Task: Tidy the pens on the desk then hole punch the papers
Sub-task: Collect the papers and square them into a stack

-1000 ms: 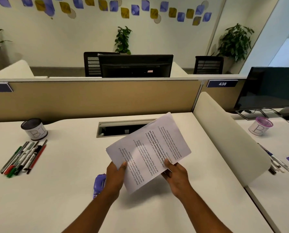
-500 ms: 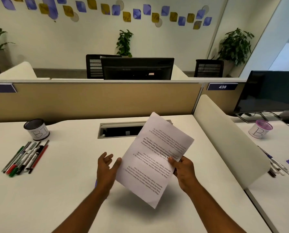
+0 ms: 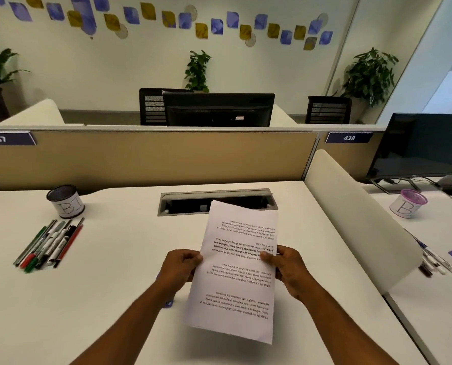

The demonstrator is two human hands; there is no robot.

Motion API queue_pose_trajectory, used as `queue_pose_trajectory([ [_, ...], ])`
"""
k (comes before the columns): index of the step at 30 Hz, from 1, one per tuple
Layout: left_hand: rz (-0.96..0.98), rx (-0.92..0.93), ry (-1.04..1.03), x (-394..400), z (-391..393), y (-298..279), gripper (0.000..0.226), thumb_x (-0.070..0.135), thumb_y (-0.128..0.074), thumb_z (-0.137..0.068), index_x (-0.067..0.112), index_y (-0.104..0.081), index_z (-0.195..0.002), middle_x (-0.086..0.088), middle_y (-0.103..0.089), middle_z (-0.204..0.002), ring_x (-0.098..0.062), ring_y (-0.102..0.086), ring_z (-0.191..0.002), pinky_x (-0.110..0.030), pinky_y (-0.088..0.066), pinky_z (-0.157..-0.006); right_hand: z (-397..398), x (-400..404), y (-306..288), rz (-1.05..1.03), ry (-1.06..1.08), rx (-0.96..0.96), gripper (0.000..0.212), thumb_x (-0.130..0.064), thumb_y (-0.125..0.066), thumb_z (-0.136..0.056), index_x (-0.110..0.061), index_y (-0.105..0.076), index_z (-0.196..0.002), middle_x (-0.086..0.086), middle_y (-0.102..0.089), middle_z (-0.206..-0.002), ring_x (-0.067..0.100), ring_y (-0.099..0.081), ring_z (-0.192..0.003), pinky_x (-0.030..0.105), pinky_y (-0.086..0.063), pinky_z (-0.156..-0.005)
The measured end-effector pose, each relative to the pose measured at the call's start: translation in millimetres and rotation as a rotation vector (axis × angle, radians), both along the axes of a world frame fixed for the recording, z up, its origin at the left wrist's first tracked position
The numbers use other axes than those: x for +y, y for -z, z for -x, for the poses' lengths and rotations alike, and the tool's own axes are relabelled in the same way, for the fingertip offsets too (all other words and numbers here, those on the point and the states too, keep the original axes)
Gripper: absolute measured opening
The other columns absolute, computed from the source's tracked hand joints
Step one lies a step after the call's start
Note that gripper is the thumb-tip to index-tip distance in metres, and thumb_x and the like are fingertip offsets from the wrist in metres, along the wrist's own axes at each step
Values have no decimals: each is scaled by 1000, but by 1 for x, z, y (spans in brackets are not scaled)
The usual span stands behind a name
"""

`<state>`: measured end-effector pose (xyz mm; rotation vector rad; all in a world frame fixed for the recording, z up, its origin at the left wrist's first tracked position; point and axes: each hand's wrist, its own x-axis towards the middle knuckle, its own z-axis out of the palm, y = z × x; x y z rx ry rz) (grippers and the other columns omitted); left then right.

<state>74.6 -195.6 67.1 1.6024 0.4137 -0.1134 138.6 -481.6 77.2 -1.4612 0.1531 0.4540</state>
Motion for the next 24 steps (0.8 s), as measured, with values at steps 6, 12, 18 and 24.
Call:
queue_pose_trajectory([
  [6, -56, -99, -89, -17, 17, 4, 10, 17, -63, -96, 15, -72, -101, -3, -78, -93, -27, -73, -92, -43, -62, -81, 22, 13, 7, -25, 63, -81, 38, -18, -82, -81, -10, -70, -116, 10, -78, -111, 32, -77, -96, 47, -64, -78],
  [12, -50, -269, -89, -31, 15, -21, 13, 17, -56, -100, 24, -55, -111, 5, -70, -110, -8, -70, -97, -21, -58, -71, 33, 24, -1, 34, 219, -337, 23, -21, -78, -87, -21, -70, -109, 1, -79, -100, 26, -77, -88, 38, -65, -70],
  [18, -192, -380, -94, -46, 15, -23, 21, 18, -46, -103, 31, -49, -120, 12, -64, -107, -4, -66, -95, -14, -56, -66, 46, 32, 6, 120, 242, -451, 34, -20, -78, -89, -40, -66, -112, -13, -75, -102, 8, -72, -95, 24, -63, -72],
  [24, -283, -298, -10, -53, 13, -15, 29, 15, -46, -103, 24, -49, -131, 5, -64, -112, -18, -65, -101, -15, -57, -68, 50, 38, 22, 195, 240, -320, 23, -16, -75, -92, -33, -66, -106, -5, -74, -105, 21, -70, -102, 40, -63, -86],
])
